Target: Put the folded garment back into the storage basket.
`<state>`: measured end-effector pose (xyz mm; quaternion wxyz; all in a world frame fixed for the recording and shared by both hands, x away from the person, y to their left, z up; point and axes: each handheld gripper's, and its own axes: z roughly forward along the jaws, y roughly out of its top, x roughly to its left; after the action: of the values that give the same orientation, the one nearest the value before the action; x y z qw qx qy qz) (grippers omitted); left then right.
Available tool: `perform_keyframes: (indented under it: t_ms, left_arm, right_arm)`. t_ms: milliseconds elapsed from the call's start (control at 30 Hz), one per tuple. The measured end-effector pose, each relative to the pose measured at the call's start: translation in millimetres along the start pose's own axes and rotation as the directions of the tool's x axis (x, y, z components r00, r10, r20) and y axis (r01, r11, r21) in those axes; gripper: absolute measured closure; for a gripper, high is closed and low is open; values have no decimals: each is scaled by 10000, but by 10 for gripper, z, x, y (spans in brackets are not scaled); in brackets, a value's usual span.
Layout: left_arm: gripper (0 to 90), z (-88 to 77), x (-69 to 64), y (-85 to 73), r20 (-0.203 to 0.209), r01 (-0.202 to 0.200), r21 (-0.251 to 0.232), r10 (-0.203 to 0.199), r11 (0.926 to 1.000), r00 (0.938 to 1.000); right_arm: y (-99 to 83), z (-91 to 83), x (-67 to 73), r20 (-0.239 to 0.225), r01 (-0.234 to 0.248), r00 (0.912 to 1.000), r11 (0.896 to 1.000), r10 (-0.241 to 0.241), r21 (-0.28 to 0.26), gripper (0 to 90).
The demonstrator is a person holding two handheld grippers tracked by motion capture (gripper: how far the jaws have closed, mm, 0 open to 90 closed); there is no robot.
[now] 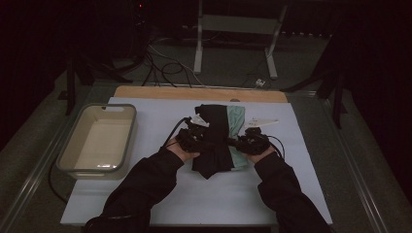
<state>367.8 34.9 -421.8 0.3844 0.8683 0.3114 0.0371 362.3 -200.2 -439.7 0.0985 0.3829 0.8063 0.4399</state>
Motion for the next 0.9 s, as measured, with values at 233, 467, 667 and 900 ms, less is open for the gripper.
perform_keyframes:
  t_ms: [233,467,667,900]
  left_arm:
    - [756,-55,17,35,-37,2,-102,-2,9999,10000]
    - [755,-158,57,58,-110,25,-171,-27,9999,9999]
    - [756,-286,109,63,-197,61,-182,-65,9998,9998]
    - [755,-444,176,41,-455,80,-145,-87,9999,9989]
  right_arm:
    - [66,-15,20,19,8,10000,9999,-8,-133,758]
    - [149,-3,60,-8,84,10000,9997,-84,-232,758]
    - [249,22,126,-94,148,9998,9993,-151,-333,757]
    - [360,103,222,-216,227,9995,9987,-237,-445,757]
